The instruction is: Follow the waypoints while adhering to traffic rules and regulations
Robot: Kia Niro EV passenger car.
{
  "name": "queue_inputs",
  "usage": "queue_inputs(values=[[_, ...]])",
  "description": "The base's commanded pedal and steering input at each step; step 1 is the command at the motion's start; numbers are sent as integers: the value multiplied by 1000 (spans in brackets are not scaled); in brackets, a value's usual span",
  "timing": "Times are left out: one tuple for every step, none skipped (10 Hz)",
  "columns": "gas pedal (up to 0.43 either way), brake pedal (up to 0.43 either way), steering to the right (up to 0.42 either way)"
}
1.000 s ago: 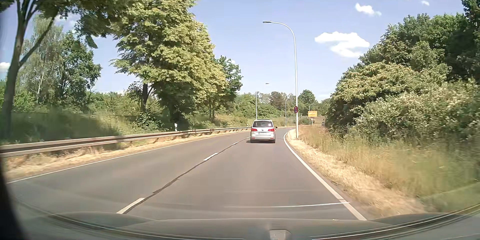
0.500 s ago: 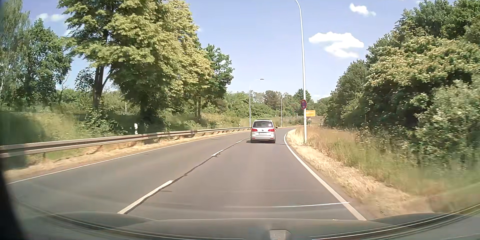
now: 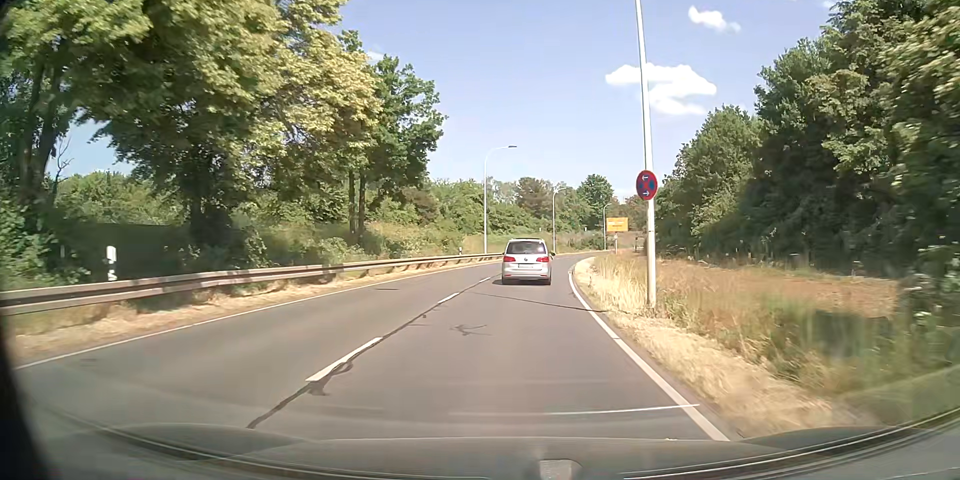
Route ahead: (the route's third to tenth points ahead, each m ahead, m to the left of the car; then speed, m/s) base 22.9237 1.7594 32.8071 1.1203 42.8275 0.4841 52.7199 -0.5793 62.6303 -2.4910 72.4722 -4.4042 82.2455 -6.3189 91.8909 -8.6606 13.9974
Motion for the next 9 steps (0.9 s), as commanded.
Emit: queue_inputs(values=[[0, 30, 15], [20, 30, 15], [39, 30, 15], [47, 30, 15], [47, 30, 15], [59, 30, 14], [59, 30, 15], [59, 30, 15], [59, 30, 15]])
